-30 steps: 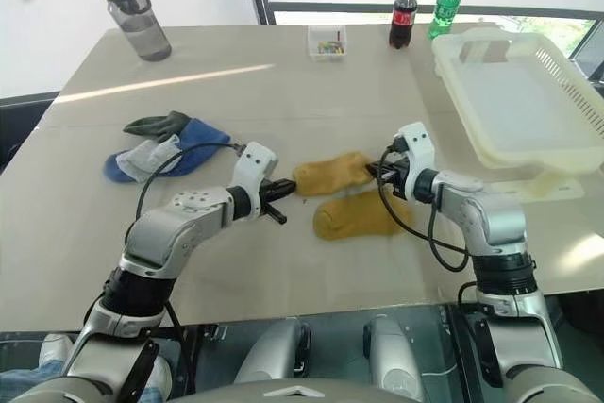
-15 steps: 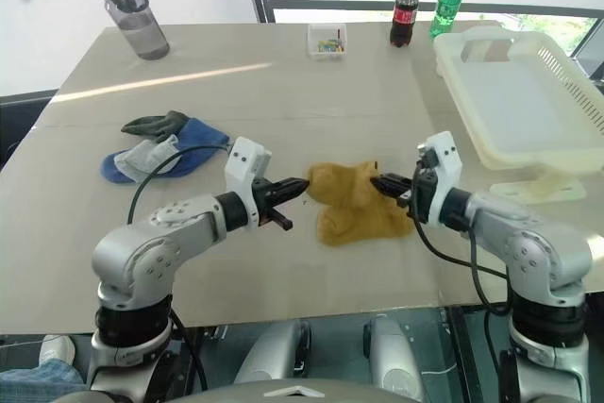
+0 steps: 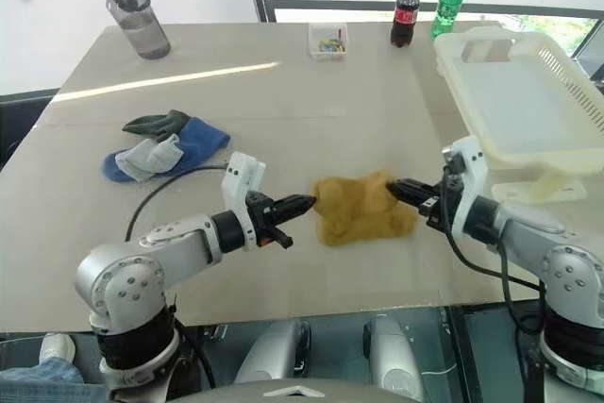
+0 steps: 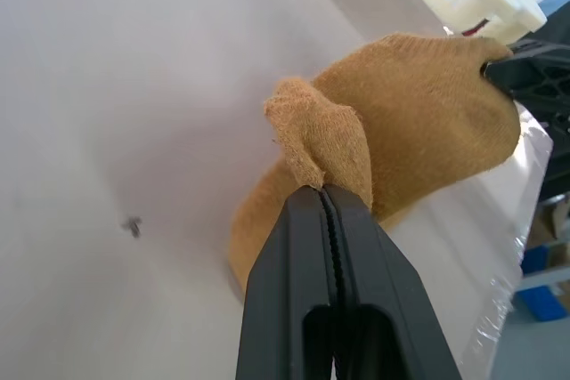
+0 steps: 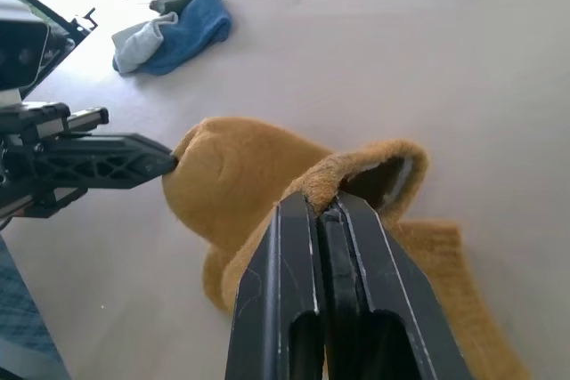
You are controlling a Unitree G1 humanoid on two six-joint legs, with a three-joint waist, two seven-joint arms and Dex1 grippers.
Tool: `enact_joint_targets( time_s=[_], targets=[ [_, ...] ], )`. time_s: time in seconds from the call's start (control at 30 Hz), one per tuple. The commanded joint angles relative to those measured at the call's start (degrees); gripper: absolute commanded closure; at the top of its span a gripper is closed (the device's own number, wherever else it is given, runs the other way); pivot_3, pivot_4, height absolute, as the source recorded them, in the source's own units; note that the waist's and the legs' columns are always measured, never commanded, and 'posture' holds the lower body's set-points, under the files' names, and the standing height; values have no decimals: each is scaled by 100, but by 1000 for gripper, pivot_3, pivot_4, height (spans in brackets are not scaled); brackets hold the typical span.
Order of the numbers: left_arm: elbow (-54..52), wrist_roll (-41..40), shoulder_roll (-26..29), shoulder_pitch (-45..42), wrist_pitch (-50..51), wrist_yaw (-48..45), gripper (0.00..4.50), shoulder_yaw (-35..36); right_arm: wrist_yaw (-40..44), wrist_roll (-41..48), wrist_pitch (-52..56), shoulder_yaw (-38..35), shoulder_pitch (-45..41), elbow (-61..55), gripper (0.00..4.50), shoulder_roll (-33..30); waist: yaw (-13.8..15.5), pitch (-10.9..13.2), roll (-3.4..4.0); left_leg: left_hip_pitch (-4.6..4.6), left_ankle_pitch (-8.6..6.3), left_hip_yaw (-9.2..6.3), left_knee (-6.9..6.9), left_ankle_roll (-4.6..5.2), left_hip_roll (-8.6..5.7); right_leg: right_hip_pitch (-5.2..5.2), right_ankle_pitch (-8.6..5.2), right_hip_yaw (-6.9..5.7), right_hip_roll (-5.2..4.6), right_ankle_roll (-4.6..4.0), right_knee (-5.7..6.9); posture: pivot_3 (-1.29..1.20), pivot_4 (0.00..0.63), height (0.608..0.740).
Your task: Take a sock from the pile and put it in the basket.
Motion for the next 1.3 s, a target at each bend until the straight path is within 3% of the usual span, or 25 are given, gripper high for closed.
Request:
enact_joint_targets(
  time_s=[0.03,0.5,1.3],
  targets=[
    [-310,-263,-66,188,190,9,4500,102,-132,290,-38,-269,115,-211,4428,-160,-3,1,-1,0,0,1,0,0,0,0,0,0,0,0,0,0,150,740],
    [-282,-349,97,632,-22,69,4500,90,-488,697,-247,-300,424,-118,4428,-462,4,1,-2,-1,0,5,2,0,1,0,-5,1,1,-7,-6,0,150,740],
    [240,124,316,1110,-1056,303,4500,-764,-412,-699,-1254,746,469,608,4428,-76,4,1,-2,1,0,2,0,0,2,-1,-14,6,0,-23,-7,0,150,740]
  ],
)
